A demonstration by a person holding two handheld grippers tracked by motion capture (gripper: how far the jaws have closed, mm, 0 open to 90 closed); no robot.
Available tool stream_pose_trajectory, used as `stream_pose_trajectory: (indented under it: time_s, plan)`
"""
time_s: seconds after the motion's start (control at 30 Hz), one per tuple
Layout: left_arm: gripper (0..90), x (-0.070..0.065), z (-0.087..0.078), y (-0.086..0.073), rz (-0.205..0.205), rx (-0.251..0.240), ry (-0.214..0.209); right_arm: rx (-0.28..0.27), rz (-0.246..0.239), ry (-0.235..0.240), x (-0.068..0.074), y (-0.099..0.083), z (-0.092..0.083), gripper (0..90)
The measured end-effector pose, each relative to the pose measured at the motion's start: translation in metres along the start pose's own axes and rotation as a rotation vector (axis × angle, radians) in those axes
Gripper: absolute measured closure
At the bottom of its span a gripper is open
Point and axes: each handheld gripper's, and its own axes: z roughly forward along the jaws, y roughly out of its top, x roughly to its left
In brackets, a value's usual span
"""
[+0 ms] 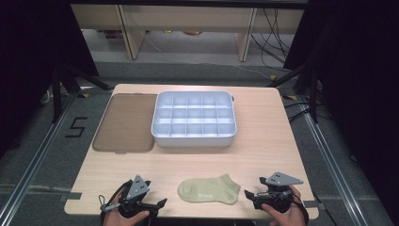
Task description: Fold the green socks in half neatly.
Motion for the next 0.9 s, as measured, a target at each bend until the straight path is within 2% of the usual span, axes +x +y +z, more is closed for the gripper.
stream_pose_trajectory:
  time_s: [0.07,0.1,0.13,0.17,0.2,0.23,0.27,0.3,0.33,0.37,0.43,0.47,0.5,0.53,0.57,0.6,0.63,0.67,0.73,0.8,0.9]
  plan:
    - [14.9,0.001,0.0,0.001,0.015,-0.003,-0.002,-0.003,-0.003,0.004,0.0,0.0,0.0,23.8]
    - [14.9,0.001,0.001,0.001,-0.006,-0.005,-0.01,-0.005,-0.008,0.006,0.0,0.0,0.0,24.2]
    - [15.0,0.001,0.001,0.001,-0.009,-0.008,-0.021,-0.011,-0.015,0.017,0.0,0.0,0.001,24.8]
    - [15.2,0.001,0.001,0.002,-0.013,-0.001,-0.03,-0.014,-0.01,0.009,0.001,0.0,0.0,25.5]
    - [15.4,0.001,0.001,0.002,-0.018,-0.003,-0.031,-0.008,0.017,0.014,0.004,0.0,0.0,25.7]
    - [15.4,0.001,0.002,0.003,-0.04,-0.012,-0.039,-0.001,0.002,0.012,0.004,0.001,-0.001,25.7]
    - [15.8,0.001,0.002,0.003,-0.04,-0.012,-0.039,-0.001,0.002,0.012,0.004,0.001,-0.001,25.7]
    - [15.8,0.0,0.003,0.004,-0.05,-0.01,-0.048,-0.012,-0.022,0.017,0.001,0.001,0.001,25.7]
    - [16.3,0.0,0.003,0.005,-0.054,-0.013,-0.052,-0.005,-0.023,0.005,0.002,0.001,0.0,25.7]
    - [16.9,-0.001,0.005,0.007,-0.072,-0.023,-0.059,-0.006,-0.004,0.013,0.003,0.001,0.0,25.7]
    - [17.7,-0.002,0.007,0.009,-0.063,-0.021,-0.07,-0.005,-0.006,0.006,0.003,0.001,0.0,25.8]
    - [18.2,-0.004,0.009,0.01,-0.078,-0.02,-0.07,-0.011,-0.026,0.012,0.001,0.001,0.0,25.9]
    - [18.7,-0.004,0.01,0.011,-0.053,-0.005,-0.073,-0.004,-0.009,0.004,0.003,0.001,-0.001,26.0]
    - [18.8,-0.005,0.012,0.012,-0.052,-0.009,-0.073,-0.008,-0.006,0.012,0.003,0.001,0.0,26.2]
    - [18.9,-0.006,0.015,0.013,-0.068,-0.004,-0.074,-0.01,-0.026,0.005,0.002,0.002,-0.001,26.4]
    - [19.6,-0.005,0.016,0.015,-0.043,0.006,-0.08,-0.011,-0.034,0.009,0.002,0.002,0.0,26.4]
    - [20.5,-0.006,0.018,0.016,-0.056,0.003,-0.081,-0.012,-0.003,0.014,0.004,0.001,0.001,26.4]
    - [20.7,-0.008,0.02,0.017,-0.072,0.008,-0.083,-0.011,-0.023,0.028,0.002,0.002,0.001,26.4]
    - [22.3,-0.007,0.023,0.02,-0.051,0.011,-0.093,-0.01,-0.021,0.033,0.003,0.002,0.001,26.5]
    - [24.2,-0.008,0.026,0.023,-0.061,0.013,-0.095,-0.005,-0.042,0.041,0.002,0.003,0.001,26.5]
    - [27.3,-0.012,0.033,0.027,-0.07,0.022,-0.105,-0.005,-0.046,0.048,0.003,0.003,0.002,26.5]
